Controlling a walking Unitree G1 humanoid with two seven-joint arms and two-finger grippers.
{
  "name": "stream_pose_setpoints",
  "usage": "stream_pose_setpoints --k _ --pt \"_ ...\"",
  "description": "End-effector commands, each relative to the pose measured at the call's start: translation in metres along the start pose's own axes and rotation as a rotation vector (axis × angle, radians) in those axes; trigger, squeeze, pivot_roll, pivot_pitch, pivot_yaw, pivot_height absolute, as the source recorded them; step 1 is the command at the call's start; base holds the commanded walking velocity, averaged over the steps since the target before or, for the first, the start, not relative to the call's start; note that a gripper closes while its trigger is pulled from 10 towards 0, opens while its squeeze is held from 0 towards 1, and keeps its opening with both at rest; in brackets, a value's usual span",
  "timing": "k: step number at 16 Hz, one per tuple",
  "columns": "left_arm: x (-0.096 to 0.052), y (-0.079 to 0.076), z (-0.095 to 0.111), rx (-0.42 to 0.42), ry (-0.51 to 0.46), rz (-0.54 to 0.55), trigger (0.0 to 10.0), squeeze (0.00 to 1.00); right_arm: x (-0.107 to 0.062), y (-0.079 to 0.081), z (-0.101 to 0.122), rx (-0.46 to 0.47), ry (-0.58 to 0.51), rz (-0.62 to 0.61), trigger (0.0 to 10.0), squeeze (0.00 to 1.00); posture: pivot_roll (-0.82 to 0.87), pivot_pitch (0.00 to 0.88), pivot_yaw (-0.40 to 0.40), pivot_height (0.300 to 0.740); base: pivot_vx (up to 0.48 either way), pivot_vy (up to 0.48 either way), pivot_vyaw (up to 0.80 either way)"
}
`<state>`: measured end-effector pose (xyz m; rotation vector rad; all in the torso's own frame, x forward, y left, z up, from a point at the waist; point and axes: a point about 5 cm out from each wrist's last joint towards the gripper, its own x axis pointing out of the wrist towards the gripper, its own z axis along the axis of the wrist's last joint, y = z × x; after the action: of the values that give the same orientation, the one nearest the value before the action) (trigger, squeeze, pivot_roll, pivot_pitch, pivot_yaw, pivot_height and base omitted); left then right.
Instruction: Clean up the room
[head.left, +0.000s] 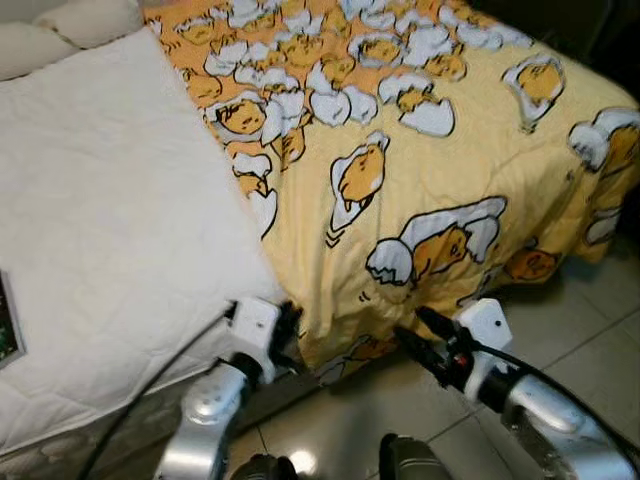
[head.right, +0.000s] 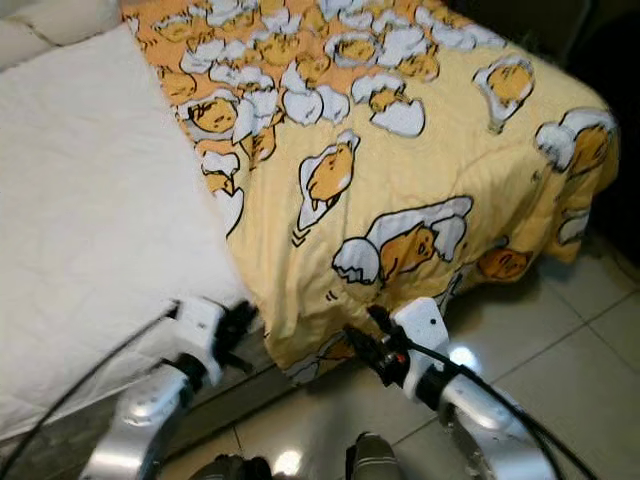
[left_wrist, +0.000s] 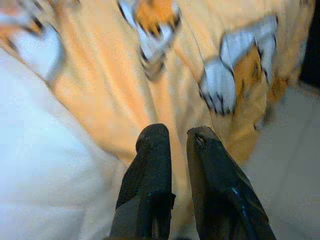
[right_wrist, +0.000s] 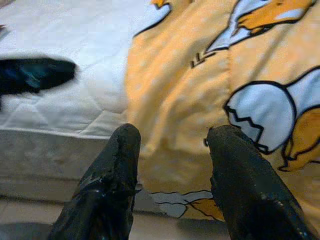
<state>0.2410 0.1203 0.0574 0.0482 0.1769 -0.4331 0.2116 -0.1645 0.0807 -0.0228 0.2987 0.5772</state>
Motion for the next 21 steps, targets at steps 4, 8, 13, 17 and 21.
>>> stream_pose_setpoints --k 4,8,13,17,21 --pt "-0.016 0.027 0.038 -0.008 -0.090 0.137 10.0 0.00 0.007 -0.011 0.003 0.087 -0.110 -0.203 10.0 0.00 -0.11 0.018 0.074 0.740 0.000 0.000 -0.71" --pt "-0.028 0.031 0.036 -0.014 -0.062 0.163 10.0 1.00 0.004 -0.007 -0.010 0.119 -0.116 -0.287 10.0 0.00 -0.09 0.002 0.065 0.740 0.000 0.000 -0.80" --pt "-0.029 0.029 0.041 0.041 -0.058 0.149 10.0 1.00 0.007 -0.007 -0.008 0.159 -0.157 -0.327 10.0 0.00 -0.08 0.000 0.065 0.740 0.000 0.000 -0.80" --pt "-0.026 0.026 0.043 0.056 -0.061 0.128 10.0 1.00 0.007 -0.008 -0.009 0.155 -0.157 -0.333 10.0 0.00 -0.08 0.006 0.060 0.740 0.131 0.000 -0.71" --pt "-0.023 0.022 0.042 0.061 -0.050 0.118 10.0 1.00 0.008 -0.010 -0.008 0.137 -0.161 -0.328 10.0 0.00 -0.07 0.016 0.047 0.740 0.316 0.000 0.00"
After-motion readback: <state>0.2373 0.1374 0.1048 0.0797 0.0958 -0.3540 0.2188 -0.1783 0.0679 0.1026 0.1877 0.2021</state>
